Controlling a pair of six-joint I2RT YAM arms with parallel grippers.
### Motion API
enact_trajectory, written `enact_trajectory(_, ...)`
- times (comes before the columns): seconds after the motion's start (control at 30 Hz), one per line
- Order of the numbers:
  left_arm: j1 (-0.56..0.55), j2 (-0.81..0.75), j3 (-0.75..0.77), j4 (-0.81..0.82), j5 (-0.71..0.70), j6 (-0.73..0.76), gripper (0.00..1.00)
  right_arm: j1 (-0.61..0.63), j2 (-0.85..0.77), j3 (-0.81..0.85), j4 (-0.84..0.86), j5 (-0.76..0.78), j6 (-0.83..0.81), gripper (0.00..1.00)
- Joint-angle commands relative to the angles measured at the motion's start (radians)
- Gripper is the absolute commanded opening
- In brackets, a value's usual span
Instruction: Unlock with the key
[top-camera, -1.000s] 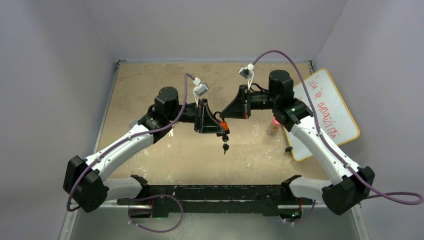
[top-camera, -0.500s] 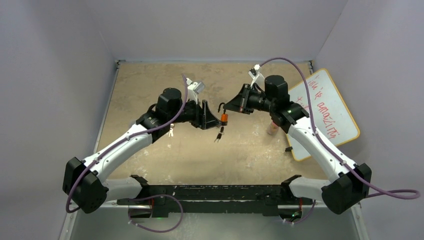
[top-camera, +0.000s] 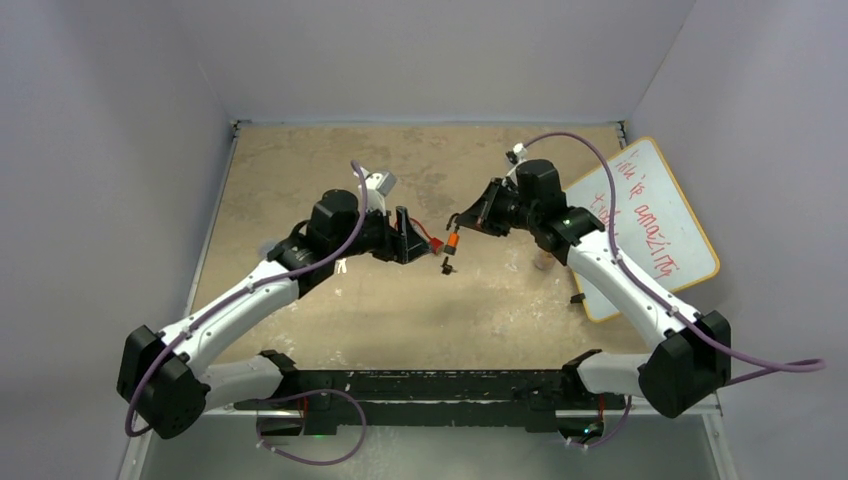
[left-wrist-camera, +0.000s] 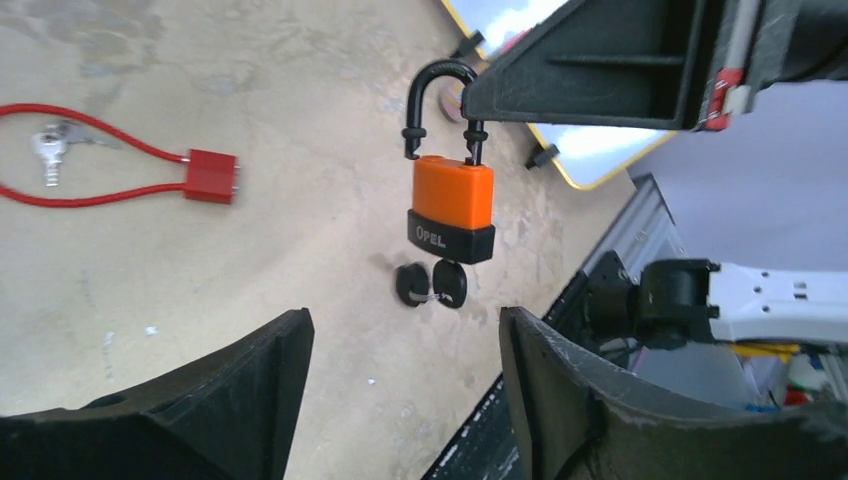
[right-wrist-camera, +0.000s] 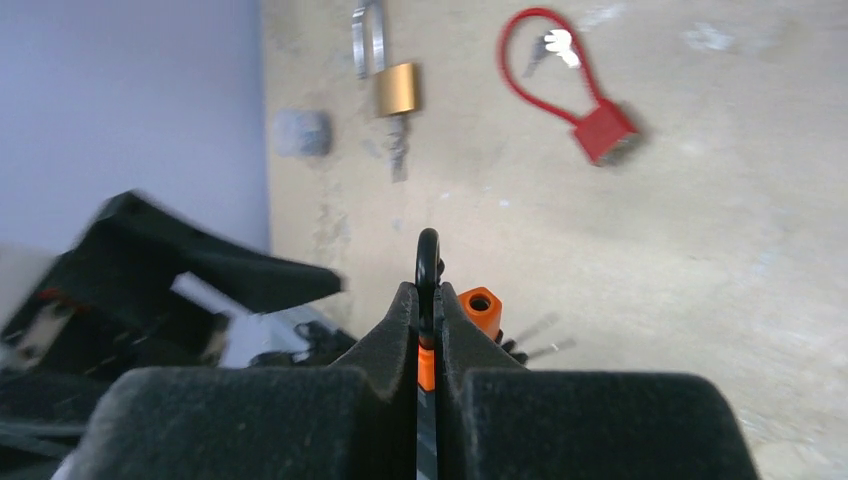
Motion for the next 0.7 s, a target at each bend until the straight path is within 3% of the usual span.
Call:
enact_trajectory(0.0, 0.003, -0.088, -0.004, -0.057, -0.177, -0.011, 0.71, -0.002, -0.011, -0.016, -0.086, 0.215, -0.010, 0.00)
enact_trajectory(0.23, 0.002, -0.127, -0.061, -0.057, -0.241, -0.041, 0.90, -0.019, 0.074, -0.045, -0.156, 0.381, -0.029, 0.00)
enact_trajectory(0.43, 0.003, -0.109, -0.058, -0.054, -0.250, -0.030, 0.91, -0.088, 0.210, -0.047, -0.050, 0.407, -0.060, 0.00)
enact_trajectory(0.67, 0.010, -0.037, -0.020, -0.058, -0.237, 0.007, 0.88, -0.165, 0.456, 0.014, 0.266, 0.232, -0.130, 0.00)
